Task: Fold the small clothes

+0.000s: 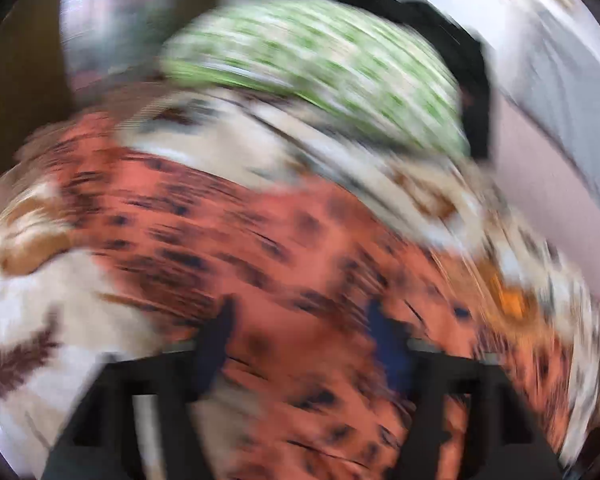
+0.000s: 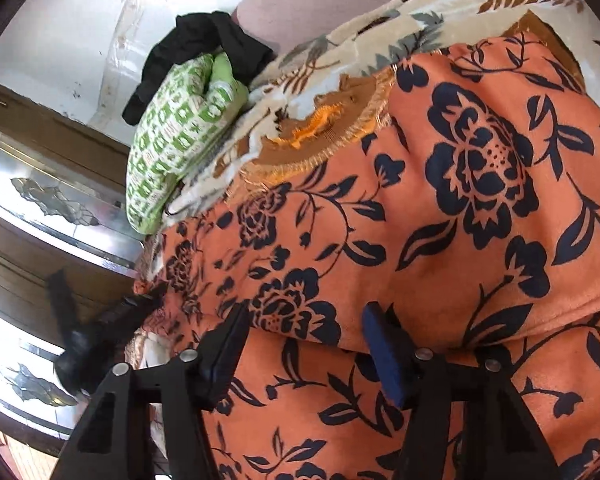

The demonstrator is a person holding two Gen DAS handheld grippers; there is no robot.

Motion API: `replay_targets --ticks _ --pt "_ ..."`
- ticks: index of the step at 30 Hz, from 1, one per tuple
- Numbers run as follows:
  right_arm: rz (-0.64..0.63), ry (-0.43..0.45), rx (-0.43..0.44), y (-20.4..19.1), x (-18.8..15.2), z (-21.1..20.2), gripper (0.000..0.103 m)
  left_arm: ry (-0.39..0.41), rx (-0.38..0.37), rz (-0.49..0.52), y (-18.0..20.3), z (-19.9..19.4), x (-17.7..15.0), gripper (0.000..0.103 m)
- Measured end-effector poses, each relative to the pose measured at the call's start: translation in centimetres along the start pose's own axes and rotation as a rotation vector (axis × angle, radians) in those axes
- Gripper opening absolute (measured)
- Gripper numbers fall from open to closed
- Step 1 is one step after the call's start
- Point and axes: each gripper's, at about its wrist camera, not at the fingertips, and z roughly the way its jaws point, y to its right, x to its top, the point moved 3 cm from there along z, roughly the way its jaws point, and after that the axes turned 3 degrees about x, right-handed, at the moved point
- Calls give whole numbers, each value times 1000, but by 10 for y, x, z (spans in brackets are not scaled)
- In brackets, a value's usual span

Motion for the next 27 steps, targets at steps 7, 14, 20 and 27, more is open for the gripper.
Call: replay_targets --ticks 7,14,20,27 --pt "40 -1 40 10 1 1 62 -82 56 -330 -130 22 27 78" --pt "-12 0 3 5 1 6 62 -179 -29 -424 -194 49 52 78" --pt "-19 -1 -1 4 1 7 62 -200 -88 -448 -217 75 81 78" --pt "-12 -3 8 6 3 7 62 -181 -145 -528 -230 96 98 35"
